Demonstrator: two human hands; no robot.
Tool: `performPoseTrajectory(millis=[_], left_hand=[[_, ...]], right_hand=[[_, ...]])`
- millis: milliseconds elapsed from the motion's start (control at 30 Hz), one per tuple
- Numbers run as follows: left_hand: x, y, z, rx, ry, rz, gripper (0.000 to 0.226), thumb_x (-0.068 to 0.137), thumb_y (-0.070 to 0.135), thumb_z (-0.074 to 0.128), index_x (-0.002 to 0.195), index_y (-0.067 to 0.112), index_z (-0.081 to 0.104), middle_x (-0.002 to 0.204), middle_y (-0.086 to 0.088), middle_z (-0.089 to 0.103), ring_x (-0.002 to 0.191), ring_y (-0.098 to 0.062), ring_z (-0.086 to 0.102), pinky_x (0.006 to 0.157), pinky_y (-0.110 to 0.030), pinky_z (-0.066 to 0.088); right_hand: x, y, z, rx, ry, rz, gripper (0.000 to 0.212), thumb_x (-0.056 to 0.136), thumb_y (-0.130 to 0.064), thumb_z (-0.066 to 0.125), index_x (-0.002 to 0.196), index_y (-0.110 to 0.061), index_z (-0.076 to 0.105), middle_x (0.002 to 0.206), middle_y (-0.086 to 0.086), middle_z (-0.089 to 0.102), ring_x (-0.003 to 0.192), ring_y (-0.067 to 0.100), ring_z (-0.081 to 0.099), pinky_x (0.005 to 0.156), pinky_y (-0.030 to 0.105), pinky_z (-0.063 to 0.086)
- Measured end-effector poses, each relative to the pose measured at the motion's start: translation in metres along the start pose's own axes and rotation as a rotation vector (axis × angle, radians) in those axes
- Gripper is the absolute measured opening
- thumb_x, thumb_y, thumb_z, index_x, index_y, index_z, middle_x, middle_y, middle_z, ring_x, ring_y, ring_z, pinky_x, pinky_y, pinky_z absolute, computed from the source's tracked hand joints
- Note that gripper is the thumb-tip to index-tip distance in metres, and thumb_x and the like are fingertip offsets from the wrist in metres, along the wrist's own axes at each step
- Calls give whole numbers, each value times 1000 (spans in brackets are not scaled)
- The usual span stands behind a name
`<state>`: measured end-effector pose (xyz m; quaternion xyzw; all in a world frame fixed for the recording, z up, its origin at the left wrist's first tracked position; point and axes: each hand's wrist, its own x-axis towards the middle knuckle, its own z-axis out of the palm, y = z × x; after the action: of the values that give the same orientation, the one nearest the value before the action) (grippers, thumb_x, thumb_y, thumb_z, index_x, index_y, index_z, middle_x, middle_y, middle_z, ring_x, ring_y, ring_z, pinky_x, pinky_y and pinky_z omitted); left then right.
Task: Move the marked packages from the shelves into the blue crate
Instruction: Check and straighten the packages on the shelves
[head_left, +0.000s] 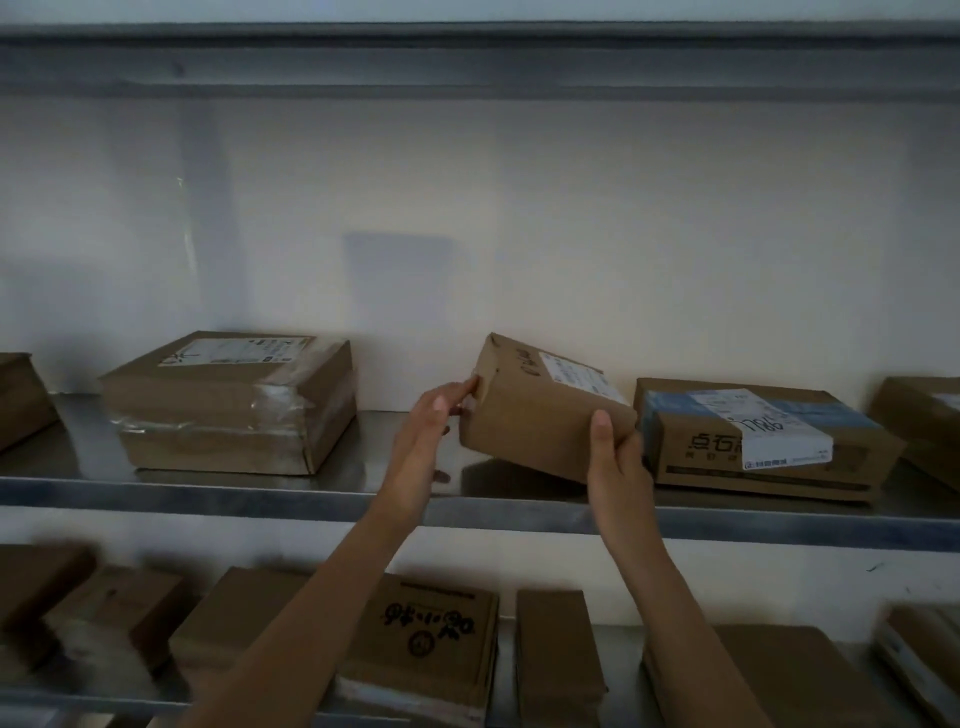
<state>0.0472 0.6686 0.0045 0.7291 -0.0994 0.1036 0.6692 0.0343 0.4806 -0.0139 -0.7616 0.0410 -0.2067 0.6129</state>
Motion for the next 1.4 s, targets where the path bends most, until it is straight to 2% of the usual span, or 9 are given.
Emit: performPoseTrajectory(millis=[400,500,600,767,900,1000,1167,1300,1400], left_hand=[[-3,-7,1,189,-11,13,29,96,54,33,102,42,59,100,20,61,92,-2,59,62,-7,45],[-5,-13,-2,343,-107,82,48,91,62,26,113,31,56,99,14,61,95,-5,58,80,-12,48],[-13,-10,-15,197,-162,104,55,94,59,32,141,32,39,141,12,45,128,0,40,111,-28,32],[-38,19,-99,217,-142,582,35,102,34,37,133,24,51,134,12,52,127,-3,46,106,-24,39],[-29,30,-200,346,228,972,30,97,21,40,122,17,56,127,4,56,123,-12,49,104,-36,39],[-12,27,-262,319,582,709,40,93,31,44,132,22,46,136,3,43,128,-11,37,109,-28,28],[15,12,-307,28,299,-37,58,94,55,40,146,29,33,150,4,36,134,-17,37,108,-29,27],[7,-6,-304,-9,254,15,35,98,46,39,126,31,53,122,11,58,94,10,55,76,-9,45],[-11,-16,-304,-148,313,149,40,93,38,52,132,26,51,117,22,58,100,15,53,72,-5,48]], right_hand=[[4,-2,4,-142,10,65,68,96,-58,33,151,-21,17,149,15,37,135,37,37,111,54,30],[3,-1,6,-249,11,33,61,99,-49,37,147,-13,26,143,17,44,130,37,43,109,55,34],[-7,-9,9,-224,157,-96,52,98,-35,48,142,-10,36,140,17,44,129,33,44,107,50,38],[-52,-47,79,-276,498,-374,58,98,-37,47,147,-12,26,153,14,21,137,26,28,105,33,32],[-79,-85,194,-153,280,-371,58,96,-54,41,142,-18,35,147,3,30,132,16,33,106,25,28],[-84,-103,254,18,129,-138,74,81,-71,37,140,-26,40,141,-4,41,124,9,44,99,27,39],[-87,-106,280,86,116,-5,46,90,-62,45,126,-34,48,106,-15,56,86,-9,49,64,12,36],[-95,-104,282,108,144,-12,40,94,-51,48,129,-31,49,113,-7,54,93,-3,50,66,17,39],[-108,-101,280,184,127,-55,38,91,-54,49,125,-37,48,119,-12,55,109,9,54,80,27,47]])
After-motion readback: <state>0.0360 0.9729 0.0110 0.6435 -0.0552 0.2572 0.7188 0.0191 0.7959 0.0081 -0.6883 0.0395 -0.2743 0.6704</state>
